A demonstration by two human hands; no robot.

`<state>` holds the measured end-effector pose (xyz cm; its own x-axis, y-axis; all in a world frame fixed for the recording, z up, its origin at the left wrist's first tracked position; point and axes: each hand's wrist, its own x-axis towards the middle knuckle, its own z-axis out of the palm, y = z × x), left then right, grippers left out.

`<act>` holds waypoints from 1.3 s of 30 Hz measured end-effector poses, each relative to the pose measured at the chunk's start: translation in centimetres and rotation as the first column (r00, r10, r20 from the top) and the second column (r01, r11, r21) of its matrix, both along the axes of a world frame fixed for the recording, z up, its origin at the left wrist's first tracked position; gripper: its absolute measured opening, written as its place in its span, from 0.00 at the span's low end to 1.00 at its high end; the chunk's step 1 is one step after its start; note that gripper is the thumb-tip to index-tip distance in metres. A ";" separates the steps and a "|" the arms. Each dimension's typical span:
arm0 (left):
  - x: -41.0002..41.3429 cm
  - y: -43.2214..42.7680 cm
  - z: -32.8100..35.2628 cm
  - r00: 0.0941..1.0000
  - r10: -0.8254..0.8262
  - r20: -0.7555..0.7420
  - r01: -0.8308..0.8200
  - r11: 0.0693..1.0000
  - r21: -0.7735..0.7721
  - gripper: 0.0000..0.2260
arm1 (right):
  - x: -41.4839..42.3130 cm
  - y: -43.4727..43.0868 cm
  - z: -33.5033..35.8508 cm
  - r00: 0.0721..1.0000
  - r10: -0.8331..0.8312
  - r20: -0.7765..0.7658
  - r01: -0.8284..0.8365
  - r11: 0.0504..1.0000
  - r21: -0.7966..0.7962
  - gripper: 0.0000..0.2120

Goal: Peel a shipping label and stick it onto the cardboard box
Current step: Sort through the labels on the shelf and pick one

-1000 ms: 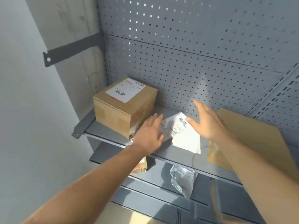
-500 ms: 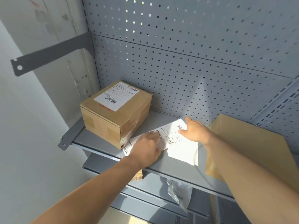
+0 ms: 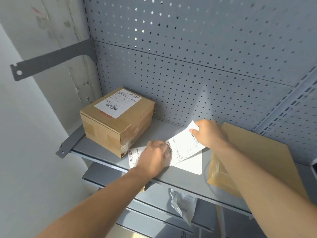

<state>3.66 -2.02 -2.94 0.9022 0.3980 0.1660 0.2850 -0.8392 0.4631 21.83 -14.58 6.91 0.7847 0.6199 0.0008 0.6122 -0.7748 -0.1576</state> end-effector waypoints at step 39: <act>2.4 -2.3 -0.4 0.973 -0.062 -0.222 0.107 0.975 0.195 0.23 | -2.7 -7.6 1.4 0.993 -0.035 -0.109 0.044 0.996 0.081 0.24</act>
<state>6.08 -4.35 -3.34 0.9544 0.2965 0.0357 0.2823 -0.9347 0.2159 19.11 -22.14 8.29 0.8069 0.5897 -0.0341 0.5576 -0.7795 -0.2855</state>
